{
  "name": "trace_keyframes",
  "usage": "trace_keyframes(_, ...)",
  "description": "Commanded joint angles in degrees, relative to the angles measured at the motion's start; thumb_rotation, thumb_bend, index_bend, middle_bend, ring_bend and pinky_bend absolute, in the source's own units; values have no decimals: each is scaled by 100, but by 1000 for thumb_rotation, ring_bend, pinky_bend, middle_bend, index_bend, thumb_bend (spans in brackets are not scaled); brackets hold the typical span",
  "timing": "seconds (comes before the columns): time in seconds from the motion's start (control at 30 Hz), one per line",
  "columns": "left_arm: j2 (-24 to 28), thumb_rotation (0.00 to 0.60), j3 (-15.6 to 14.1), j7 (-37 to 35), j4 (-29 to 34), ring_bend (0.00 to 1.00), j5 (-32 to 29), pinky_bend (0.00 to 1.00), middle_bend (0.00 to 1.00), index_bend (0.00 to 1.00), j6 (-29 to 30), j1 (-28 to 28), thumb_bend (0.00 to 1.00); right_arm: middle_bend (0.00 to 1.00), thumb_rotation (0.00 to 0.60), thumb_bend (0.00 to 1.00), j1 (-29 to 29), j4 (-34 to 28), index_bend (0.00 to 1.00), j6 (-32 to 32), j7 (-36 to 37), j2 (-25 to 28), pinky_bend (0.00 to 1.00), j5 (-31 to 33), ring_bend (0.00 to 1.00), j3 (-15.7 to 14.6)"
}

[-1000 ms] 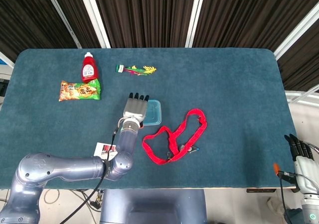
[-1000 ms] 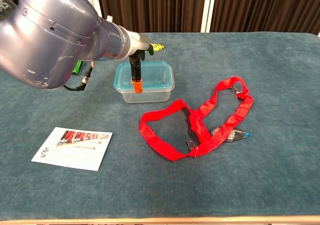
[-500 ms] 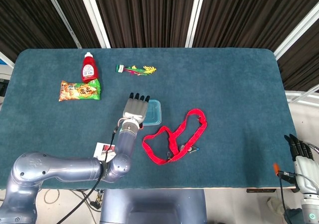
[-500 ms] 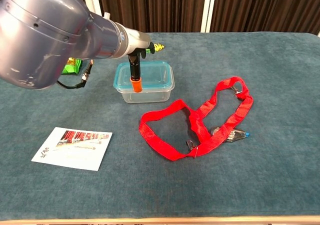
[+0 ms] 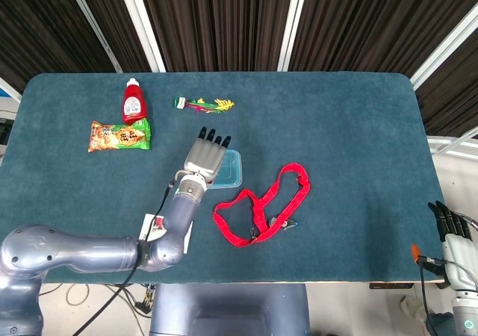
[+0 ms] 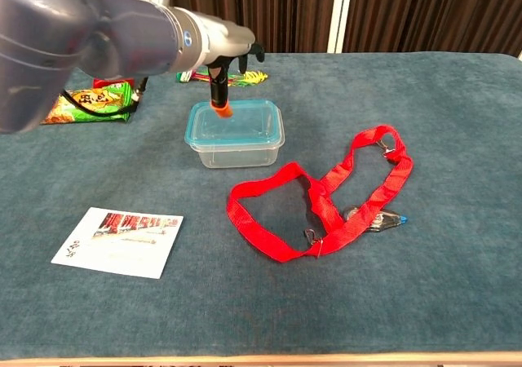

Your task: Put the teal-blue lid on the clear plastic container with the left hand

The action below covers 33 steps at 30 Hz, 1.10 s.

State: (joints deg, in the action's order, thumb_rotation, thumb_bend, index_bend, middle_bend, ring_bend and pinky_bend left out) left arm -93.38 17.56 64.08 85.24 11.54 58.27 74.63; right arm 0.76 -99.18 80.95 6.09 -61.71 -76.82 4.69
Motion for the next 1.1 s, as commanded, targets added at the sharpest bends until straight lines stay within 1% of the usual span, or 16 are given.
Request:
trace_keyframes(0.03, 436, 600, -234, -744, 74, 34, 1047, 10, 237, 191, -795, -311, 373, 39, 600, 393, 0, -7, 56, -16, -15, -4, 0, 32, 23, 4)
trace_keyframes(0.13, 503, 600, -245, -1182, -101, 60, 1453, 29, 277, 268, -1132, -404, 434, 38, 600, 393, -3, -17, 57, -12, -34, -4, 0, 57, 23, 13)
trace_keyframes(0.27, 468, 600, -354, -1592, -465, 96, 1902, 52, 331, 386, -1500, -441, 504, 38, 600, 392, -13, -23, 56, -1, -55, -8, 0, 107, 23, 30)
trace_keyframes(0.37, 350, 600, -404, -1923, -808, 134, 2249, 91, 383, 476, -1725, -441, 554, 39, 600, 393, -16, -26, 57, -10, -75, -15, 0, 164, 23, 46)
trace_keyframes(0.47, 172, 600, -398, -2253, -1132, 152, 2581, 109, 418, 522, -1768, -462, 580, 39, 600, 393, -19, -36, 57, -13, -97, -22, 0, 216, 23, 61)
trace_keyframes(0.63, -74, 600, -423, -2617, -1576, 179, 2915, 128, 466, 553, -1807, -455, 581, 39, 600, 392, -25, -60, 57, -19, -121, -26, 0, 289, 23, 83)
trace_keyframes(0.77, -205, 600, -451, -2854, -1778, 193, 3088, 130, 505, 583, -1857, -456, 581, 39, 600, 392, -24, -67, 57, -38, -131, -26, 0, 311, 23, 85)
trace_keyframes(1.1, -382, 600, -549, -3009, -2030, 196, 3159, 131, 509, 585, -1901, -399, 582, 39, 600, 392, -23, -87, 57, -65, -137, -19, 0, 333, 23, 88)
